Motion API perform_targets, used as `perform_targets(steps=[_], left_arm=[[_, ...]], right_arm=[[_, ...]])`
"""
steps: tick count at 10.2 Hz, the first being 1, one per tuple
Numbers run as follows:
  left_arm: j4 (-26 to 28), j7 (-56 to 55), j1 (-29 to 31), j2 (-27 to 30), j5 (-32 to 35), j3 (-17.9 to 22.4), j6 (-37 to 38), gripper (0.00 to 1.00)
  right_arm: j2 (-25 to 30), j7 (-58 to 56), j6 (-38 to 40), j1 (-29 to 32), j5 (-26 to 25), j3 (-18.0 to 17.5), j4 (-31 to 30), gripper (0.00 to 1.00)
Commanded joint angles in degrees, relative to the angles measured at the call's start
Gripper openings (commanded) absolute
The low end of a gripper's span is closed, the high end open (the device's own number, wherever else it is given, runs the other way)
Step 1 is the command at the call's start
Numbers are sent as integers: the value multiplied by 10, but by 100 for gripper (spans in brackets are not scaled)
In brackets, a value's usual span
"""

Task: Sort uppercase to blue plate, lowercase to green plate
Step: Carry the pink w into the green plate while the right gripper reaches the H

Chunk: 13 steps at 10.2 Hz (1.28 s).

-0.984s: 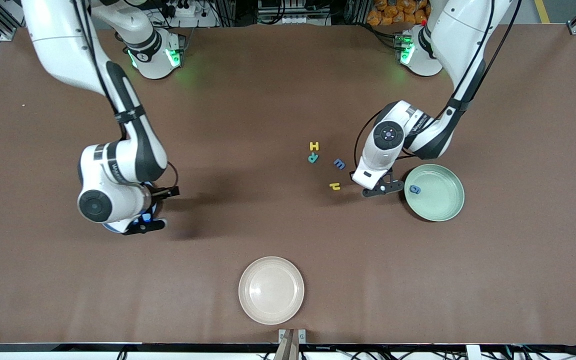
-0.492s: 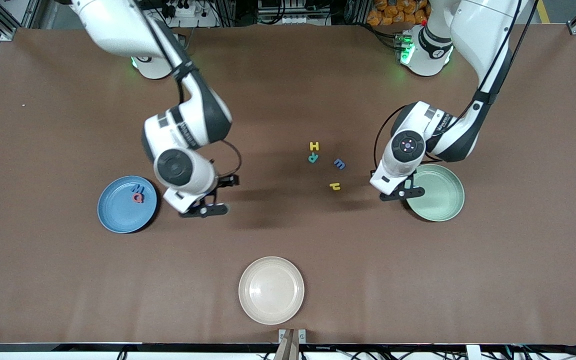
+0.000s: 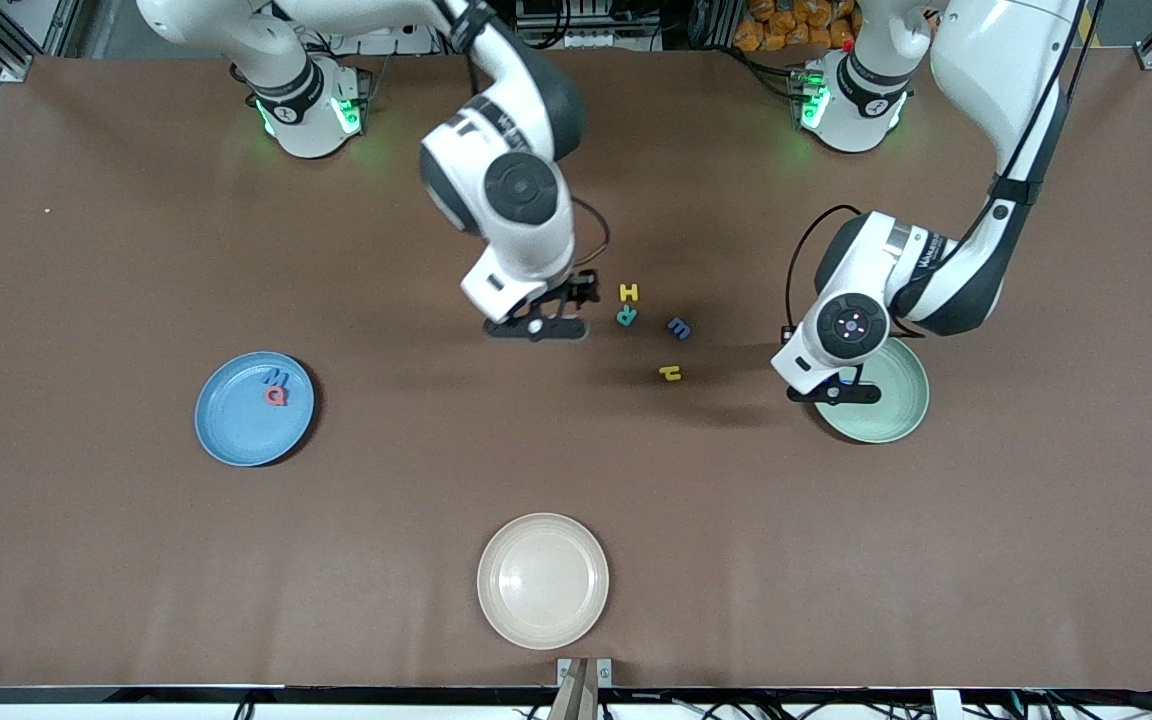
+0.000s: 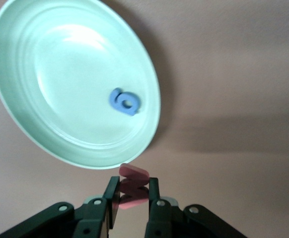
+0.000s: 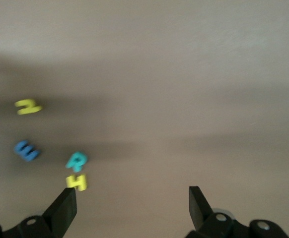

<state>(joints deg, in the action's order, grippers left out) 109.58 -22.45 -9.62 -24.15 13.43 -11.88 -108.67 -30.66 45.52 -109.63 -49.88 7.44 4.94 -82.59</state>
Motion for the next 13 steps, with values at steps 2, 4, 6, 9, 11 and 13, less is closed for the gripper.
perform_targets(steps=[2, 4, 6, 9, 11, 13], left_arm=[[-44, 57, 13, 1, 12, -1, 56, 0], [-58, 72, 15, 1, 32, 0, 58, 0], [-60, 66, 14, 3, 64, -2, 58, 4], [-58, 66, 7, 0, 68, -2, 58, 100], [-59, 63, 7, -4, 67, -3, 58, 100], [-61, 46, 4, -6, 62, -4, 53, 100]], right_arm=[[-24, 94, -49, -70, -16, 5, 6, 100], [-51, 106, -90, -88, -17, 4, 8, 100], [-79, 102, -121, -106, -21, 4, 14, 100], [-99, 81, -122, -112, -33, 4, 23, 100], [-113, 83, -123, -123, -34, 4, 23, 100], [-122, 81, -131, -148, -61, 4, 22, 100]])
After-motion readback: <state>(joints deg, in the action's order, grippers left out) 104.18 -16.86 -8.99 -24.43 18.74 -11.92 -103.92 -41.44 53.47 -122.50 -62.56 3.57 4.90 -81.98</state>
